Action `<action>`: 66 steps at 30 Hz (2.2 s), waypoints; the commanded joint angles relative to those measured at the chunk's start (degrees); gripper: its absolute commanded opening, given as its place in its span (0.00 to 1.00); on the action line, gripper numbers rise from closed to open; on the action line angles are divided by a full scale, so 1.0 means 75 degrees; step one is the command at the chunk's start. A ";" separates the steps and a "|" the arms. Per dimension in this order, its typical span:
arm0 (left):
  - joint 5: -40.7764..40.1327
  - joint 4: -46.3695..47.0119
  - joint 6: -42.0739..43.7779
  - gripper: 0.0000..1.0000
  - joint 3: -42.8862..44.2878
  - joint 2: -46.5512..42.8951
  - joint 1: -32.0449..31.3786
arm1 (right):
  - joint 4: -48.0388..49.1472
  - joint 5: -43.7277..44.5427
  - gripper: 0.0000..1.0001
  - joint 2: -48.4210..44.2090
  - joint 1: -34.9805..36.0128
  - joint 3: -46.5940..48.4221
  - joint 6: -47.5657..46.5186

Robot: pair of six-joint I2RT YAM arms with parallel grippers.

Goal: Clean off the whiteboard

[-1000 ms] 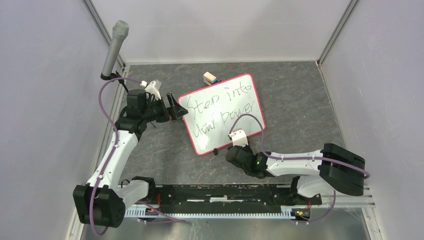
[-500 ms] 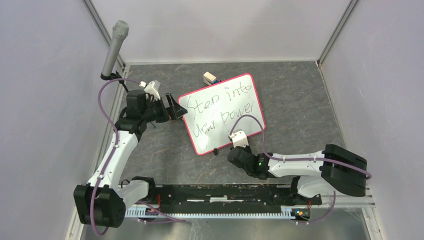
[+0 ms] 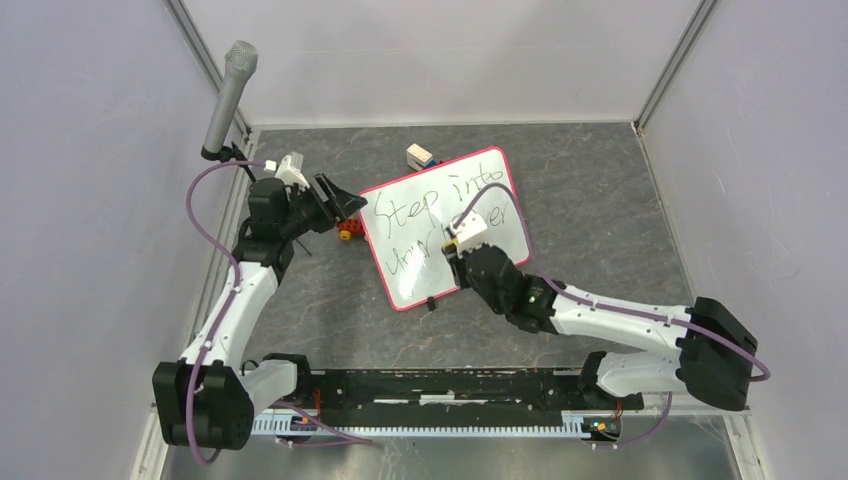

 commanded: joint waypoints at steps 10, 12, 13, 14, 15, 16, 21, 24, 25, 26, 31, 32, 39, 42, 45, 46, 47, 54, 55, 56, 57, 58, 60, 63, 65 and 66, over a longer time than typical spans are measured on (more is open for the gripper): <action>0.1345 0.0261 0.0328 0.62 0.0844 0.1308 0.0737 | 0.1203 -0.1593 0.15 0.2468 -0.0605 0.3511 -0.1991; 0.1560 0.0369 0.0313 0.61 0.0903 0.1522 0.0740 | 0.1175 -0.1634 0.15 0.2784 -0.0599 0.3874 -0.2326; 0.1669 0.0384 0.0285 0.61 0.0915 0.1644 0.0737 | 0.1133 -0.1582 0.15 0.2933 -0.0599 0.4045 -0.2446; 0.1757 0.0470 0.0269 0.60 0.0898 0.1715 0.0740 | 0.1060 -0.1488 0.15 0.3080 -0.0609 0.4223 -0.2519; 0.1881 0.0597 0.0221 0.59 0.0855 0.1770 0.0739 | 0.0978 -0.1412 0.15 0.3188 -0.0611 0.4375 -0.2594; 0.1954 0.0700 0.0198 0.59 0.0815 0.1787 0.0734 | 0.0926 -0.1356 0.15 0.3291 -0.0619 0.4529 -0.2651; 0.2146 0.1055 0.0206 0.53 0.0728 0.1859 0.0723 | 0.1172 -0.1352 0.15 0.3539 -0.0692 0.4700 -0.2824; 0.2165 0.1059 0.0256 0.48 0.0719 0.1949 0.0721 | 0.1199 -0.1453 0.15 0.3792 -0.0752 0.4919 -0.2843; 0.2174 0.1091 0.0260 0.47 0.0688 0.1959 0.0722 | 0.1247 -0.1507 0.15 0.3857 -0.0764 0.4954 -0.2886; 0.2195 0.1144 0.0231 0.46 0.0653 0.1986 0.0722 | 0.1325 -0.1557 0.15 0.3914 -0.0763 0.4979 -0.2945; 0.2309 0.1203 0.0192 0.43 0.0569 0.2004 0.0709 | 0.1683 -0.1622 0.15 0.4176 -0.0760 0.4984 -0.3107; 0.2317 0.1204 0.0188 0.43 0.0554 0.1987 0.0697 | 0.1683 -0.1617 0.15 0.4261 -0.0763 0.5030 -0.3114; 0.2341 0.1206 0.0187 0.40 0.0506 0.1977 0.0685 | 0.1640 -0.1446 0.26 0.4591 -0.0763 0.5350 -0.3027; 0.2317 0.1213 0.0145 0.39 0.0494 0.1989 0.0685 | 0.1537 -0.1409 0.38 0.4593 -0.0763 0.5401 -0.3015; 0.2329 0.1251 0.0131 0.38 0.0491 0.1993 0.0685 | 0.1457 -0.1421 0.50 0.4468 -0.0757 0.5348 -0.2991; 0.2346 0.1285 0.0124 0.38 0.0482 0.2012 0.0693 | 0.1482 -0.1391 0.61 0.4362 -0.0762 0.5240 -0.2990; 0.2363 0.1295 0.0112 0.38 0.0482 0.2016 0.0691 | 0.1485 -0.1362 0.63 0.4338 -0.0763 0.5202 -0.2991; 0.2441 0.1380 0.0066 0.35 0.0455 0.2078 0.0650 | 0.1528 -0.1379 0.44 0.4366 -0.0810 0.5150 -0.2968; 0.2445 0.1380 0.0062 0.35 0.0447 0.2084 0.0638 | 0.1560 -0.1386 0.43 0.4380 -0.0819 0.5164 -0.2968; 0.2446 0.1380 0.0070 0.34 0.0463 0.2102 0.0638 | 0.1558 -0.1396 0.42 0.4412 -0.0816 0.5183 -0.2968; 0.2458 0.1380 0.0063 0.33 0.0459 0.2099 0.0638 | 0.1553 -0.1396 0.41 0.4447 -0.0822 0.5217 -0.2968; 0.2464 0.1380 0.0059 0.32 0.0457 0.2110 0.0638 | 0.1531 -0.1407 0.39 0.4480 -0.0822 0.5266 -0.2968; 0.2441 0.1380 0.0090 0.29 0.0457 0.2102 0.0626 | 0.1487 -0.1459 0.35 0.4556 -0.0816 0.5342 -0.2987; 0.2444 0.1420 0.0092 0.25 0.0458 0.2117 0.0629 | 0.1453 -0.1657 0.33 0.4627 -0.0811 0.5361 -0.3012; 0.2446 0.1438 0.0102 0.24 0.0470 0.2116 0.0635 | 0.1443 -0.1812 0.33 0.4639 -0.0800 0.5329 -0.2897; 0.2441 0.1433 0.0108 0.23 0.0471 0.2100 0.0626 | 0.1445 -0.1885 0.33 0.4643 -0.0788 0.5287 -0.2826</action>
